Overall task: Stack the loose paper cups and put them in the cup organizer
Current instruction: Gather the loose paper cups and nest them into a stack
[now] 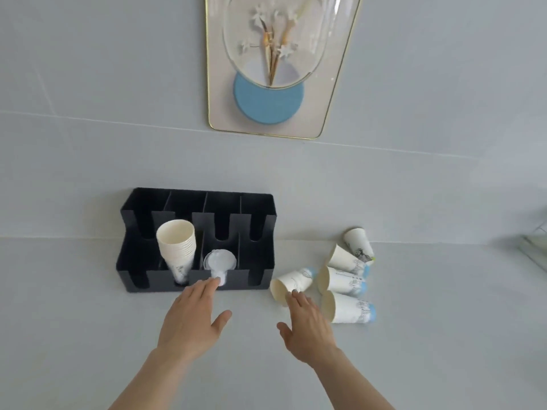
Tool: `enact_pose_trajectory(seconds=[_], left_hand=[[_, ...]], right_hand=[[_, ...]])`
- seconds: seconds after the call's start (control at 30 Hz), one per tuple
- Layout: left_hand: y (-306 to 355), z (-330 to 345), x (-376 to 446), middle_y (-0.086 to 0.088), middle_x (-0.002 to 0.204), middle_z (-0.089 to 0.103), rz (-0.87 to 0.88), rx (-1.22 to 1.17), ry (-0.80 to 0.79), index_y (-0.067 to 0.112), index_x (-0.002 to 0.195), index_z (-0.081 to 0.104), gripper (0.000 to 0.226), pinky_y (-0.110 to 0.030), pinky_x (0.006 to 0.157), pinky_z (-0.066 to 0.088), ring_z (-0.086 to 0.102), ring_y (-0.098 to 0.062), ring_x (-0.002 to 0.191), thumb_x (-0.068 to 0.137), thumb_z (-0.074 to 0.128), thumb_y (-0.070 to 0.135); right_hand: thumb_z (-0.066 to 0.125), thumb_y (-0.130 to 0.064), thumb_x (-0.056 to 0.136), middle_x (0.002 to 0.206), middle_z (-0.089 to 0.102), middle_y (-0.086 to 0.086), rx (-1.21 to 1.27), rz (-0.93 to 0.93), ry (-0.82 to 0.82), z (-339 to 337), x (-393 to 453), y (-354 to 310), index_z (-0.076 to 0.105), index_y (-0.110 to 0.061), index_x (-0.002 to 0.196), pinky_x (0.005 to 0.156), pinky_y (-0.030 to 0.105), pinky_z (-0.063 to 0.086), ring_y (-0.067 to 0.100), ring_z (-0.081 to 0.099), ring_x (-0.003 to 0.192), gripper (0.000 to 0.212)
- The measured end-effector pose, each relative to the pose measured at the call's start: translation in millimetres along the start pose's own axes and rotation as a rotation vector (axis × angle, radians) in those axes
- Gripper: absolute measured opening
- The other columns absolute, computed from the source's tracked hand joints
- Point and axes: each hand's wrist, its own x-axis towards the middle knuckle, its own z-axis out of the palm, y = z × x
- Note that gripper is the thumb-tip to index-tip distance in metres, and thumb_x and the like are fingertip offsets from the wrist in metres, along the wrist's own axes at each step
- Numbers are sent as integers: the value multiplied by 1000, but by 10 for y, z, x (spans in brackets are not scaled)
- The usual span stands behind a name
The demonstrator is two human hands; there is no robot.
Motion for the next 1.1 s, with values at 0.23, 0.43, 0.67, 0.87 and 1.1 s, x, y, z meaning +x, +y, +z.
enact_pose_trajectory(seconds=[0.23,0.43,0.67,0.87,1.1], left_hand=[[1059,516,541,13,164,33,95,-64,-95,27,160,24,81,-31,119,36,31,-11,150,93,57,58],[1677,956,748,14,161,35,111,-61,-167,29,160,24,83,-29,118,35,34,-11,147,91,59,60],[2055,1329,822,14,163,32,109,-77,-243,29,161,21,85,-30,119,34,31,-9,148,90,59,59],[2090,1507,794,14,167,23,64,-146,-318,27,162,17,93,-29,120,32,24,-9,152,87,64,58],[1859,1489,636,18,166,17,-31,-369,-382,32,162,12,115,-30,119,34,22,-5,152,71,77,59]], right_hand=[[71,-27,90,146,47,-3,-19,120,-30,-141,142,1235,38,-17,148,112,29,37,21,45,136,67],[75,-18,84,149,45,-5,-42,131,-65,-90,279,1949,37,-18,148,111,28,40,22,45,136,74],[75,-18,83,153,41,-2,-19,43,-104,97,442,2238,34,-16,152,118,28,30,22,39,142,81],[72,-15,83,136,48,-1,-42,20,-149,212,454,2220,38,-18,147,113,32,36,24,46,130,72],[76,-40,83,134,48,-3,49,-55,-142,272,396,1985,44,-24,144,105,31,40,21,49,122,72]])
